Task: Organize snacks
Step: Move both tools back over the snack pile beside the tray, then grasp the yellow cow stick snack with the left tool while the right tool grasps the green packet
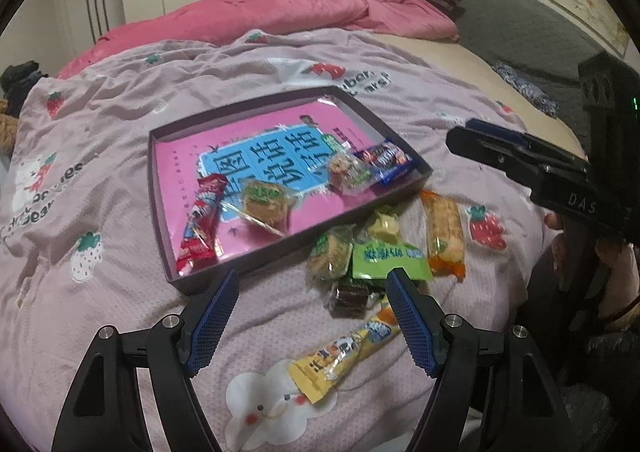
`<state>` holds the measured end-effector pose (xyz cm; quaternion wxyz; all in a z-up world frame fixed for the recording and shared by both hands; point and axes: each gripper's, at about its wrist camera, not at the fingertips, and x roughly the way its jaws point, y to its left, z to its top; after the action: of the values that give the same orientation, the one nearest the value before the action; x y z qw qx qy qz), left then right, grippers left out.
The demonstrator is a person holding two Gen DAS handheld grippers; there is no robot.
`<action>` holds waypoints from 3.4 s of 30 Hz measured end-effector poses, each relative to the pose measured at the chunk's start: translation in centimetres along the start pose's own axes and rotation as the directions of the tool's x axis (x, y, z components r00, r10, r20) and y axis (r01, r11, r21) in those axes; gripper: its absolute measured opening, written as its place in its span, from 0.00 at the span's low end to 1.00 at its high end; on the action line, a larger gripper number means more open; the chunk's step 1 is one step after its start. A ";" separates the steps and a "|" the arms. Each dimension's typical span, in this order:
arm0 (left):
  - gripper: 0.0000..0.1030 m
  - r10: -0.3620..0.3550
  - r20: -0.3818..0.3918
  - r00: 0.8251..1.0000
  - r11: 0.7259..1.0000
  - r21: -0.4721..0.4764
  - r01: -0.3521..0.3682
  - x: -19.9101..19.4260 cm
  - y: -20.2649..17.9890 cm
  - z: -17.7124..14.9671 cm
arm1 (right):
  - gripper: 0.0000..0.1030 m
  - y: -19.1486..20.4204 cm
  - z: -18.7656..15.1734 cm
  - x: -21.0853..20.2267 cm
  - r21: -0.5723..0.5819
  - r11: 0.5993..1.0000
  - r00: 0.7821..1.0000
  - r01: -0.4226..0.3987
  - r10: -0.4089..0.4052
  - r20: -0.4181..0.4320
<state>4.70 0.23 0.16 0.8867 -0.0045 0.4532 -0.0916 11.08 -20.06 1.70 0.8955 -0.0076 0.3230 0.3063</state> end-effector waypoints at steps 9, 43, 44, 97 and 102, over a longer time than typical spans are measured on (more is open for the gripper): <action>0.75 -0.025 -0.062 0.998 0.995 0.099 0.031 1.4 -1.7 -1.3 | 0.65 0.5 -0.7 0.6 -0.003 1.000 0.999 -0.013 0.013 -0.047; 0.75 -0.078 -0.221 0.972 0.977 0.176 0.119 6.4 -2.4 -3.7 | 0.65 0.7 -4.4 7.2 0.007 1.000 0.939 -0.013 0.015 -0.344; 0.75 -0.078 -0.221 0.972 0.977 0.175 0.118 6.4 -2.3 -3.7 | 0.65 0.7 -4.4 7.4 0.010 1.000 0.936 -0.011 0.014 -0.351; 0.18 -0.136 -0.227 0.964 0.979 0.116 0.166 8.2 -3.1 -3.4 | 0.34 2.0 -3.9 9.7 -0.043 0.992 0.928 -0.121 0.097 -0.360; 0.15 -0.163 -0.225 0.961 0.977 0.097 0.188 7.7 -3.0 -3.4 | 0.34 0.6 -3.0 8.0 -0.016 0.995 0.950 -0.096 0.087 -0.299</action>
<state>5.91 -3.76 -7.80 0.8194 0.0175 0.5383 -0.1963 13.86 -15.83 -5.26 0.8211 -0.0524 0.4497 0.3475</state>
